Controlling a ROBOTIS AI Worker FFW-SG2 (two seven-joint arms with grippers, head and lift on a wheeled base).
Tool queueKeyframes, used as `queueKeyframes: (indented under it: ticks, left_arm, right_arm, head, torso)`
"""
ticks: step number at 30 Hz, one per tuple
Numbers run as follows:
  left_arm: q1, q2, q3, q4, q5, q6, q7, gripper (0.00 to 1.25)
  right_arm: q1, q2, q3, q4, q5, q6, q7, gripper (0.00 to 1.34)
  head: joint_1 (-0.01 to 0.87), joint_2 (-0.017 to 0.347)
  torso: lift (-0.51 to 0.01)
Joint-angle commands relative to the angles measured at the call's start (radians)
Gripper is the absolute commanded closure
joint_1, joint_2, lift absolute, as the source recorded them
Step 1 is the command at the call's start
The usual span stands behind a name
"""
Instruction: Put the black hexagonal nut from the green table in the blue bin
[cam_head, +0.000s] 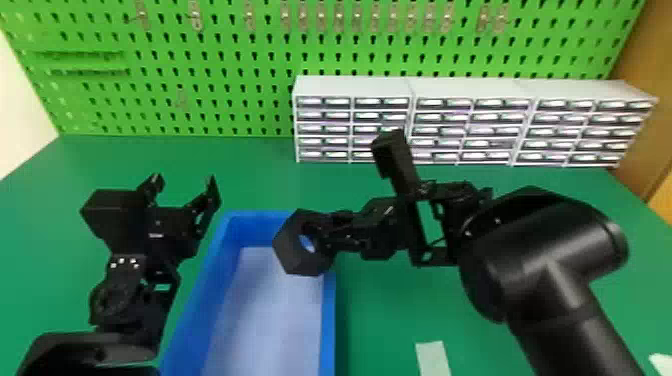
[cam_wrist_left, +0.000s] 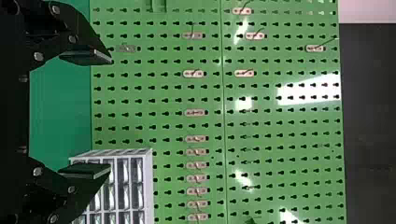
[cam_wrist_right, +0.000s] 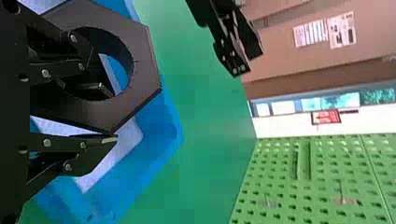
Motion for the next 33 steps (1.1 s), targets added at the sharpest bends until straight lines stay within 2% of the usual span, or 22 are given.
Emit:
queueKeyframes:
  ticks: [1,15,28,30,33]
  left_arm:
    - [-0.003,0.000,0.001,0.001,0.000,0.000,0.000,0.43]
    - [-0.008,0.000,0.003,0.003,0.000,0.000,0.000,0.43]
    - [-0.010,0.000,0.003,0.005,0.000,0.000,0.000,0.43]
    - [-0.008,0.000,0.003,0.005,0.000,0.000,0.000,0.43]
    - [-0.008,0.000,0.004,0.005,0.000,0.000,0.000,0.43]
  right_arm:
    - [-0.018,-0.008,0.049,0.017,-0.049,-0.002,-0.020,1.09]
    - [-0.053,-0.011,0.110,0.051,-0.098,-0.006,-0.025,1.09]
    - [-0.052,-0.012,0.110,0.058,-0.110,-0.006,-0.027,1.08]
    - [-0.052,-0.012,0.109,0.061,-0.116,-0.003,-0.027,0.93]
    - [-0.053,-0.011,0.109,0.064,-0.122,0.002,-0.027,0.58]
  head:
    - [0.657,0.057]
    - [0.657,0.057]
    - [0.657,0.057]
    - [0.657,0.057]
    - [0.657,0.057]
  torso:
    - [-0.095]
    - [-0.095]
    - [-0.095]
    - [-0.095]
    - [-0.095]
